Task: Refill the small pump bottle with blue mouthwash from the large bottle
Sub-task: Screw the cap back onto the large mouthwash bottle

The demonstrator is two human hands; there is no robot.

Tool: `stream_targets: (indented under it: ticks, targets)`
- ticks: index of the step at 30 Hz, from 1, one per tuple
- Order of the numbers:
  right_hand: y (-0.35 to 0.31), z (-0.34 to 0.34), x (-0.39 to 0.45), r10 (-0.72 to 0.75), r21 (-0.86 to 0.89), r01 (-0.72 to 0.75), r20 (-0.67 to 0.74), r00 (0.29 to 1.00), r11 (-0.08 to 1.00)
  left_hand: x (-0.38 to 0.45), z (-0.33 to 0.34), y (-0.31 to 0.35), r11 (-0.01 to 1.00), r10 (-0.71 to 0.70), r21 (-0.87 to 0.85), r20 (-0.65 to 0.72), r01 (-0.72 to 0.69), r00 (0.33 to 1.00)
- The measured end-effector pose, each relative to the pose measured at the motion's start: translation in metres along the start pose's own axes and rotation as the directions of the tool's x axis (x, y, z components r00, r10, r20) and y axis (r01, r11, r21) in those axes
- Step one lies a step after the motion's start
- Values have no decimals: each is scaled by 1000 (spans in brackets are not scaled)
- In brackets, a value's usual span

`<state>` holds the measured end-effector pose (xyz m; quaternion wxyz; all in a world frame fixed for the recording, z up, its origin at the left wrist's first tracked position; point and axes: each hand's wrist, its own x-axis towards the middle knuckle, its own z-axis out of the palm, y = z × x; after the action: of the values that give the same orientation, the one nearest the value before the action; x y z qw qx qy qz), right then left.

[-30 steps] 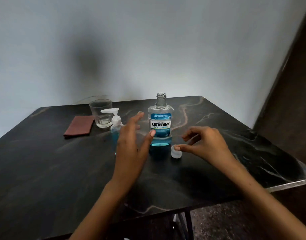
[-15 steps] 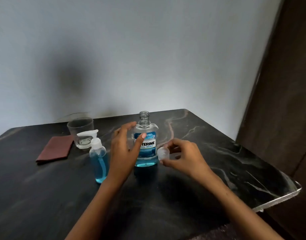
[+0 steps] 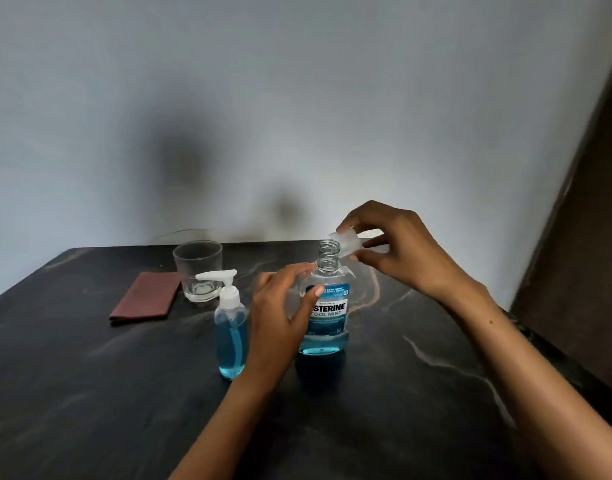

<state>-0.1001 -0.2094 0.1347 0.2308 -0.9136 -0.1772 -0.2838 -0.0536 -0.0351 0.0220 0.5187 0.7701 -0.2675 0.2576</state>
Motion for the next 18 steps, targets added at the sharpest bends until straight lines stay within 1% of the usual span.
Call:
stream_targets:
  ticks: [4,8,11,14,16,18]
  targets:
    - [-7,-14,16,-108,-43,117,180,978,992,0,-1,0,1000,-1,-11,-13,1,1000]
    - [-13,-24,29,-135,-12,147,321,937,989,-1,-1,2,999,-9,-38,-9,9,1000]
    - [-18,-22,39,-115,-11,133,438,892,991,-1,-2,3,999,-15,-44,-5,15,1000]
    - [-20,-22,50,-74,-49,111,479,875,993,-1,-2,3,999,-23,-44,-7,22,1000]
    - [-22,-19,52,-69,-84,121,461,884,989,-1,-2,3,999,-20,-44,-8,20,1000]
    - [-21,-13,52,-41,-165,119,416,909,979,-1,-3,3,999,-11,-39,-12,10,1000]
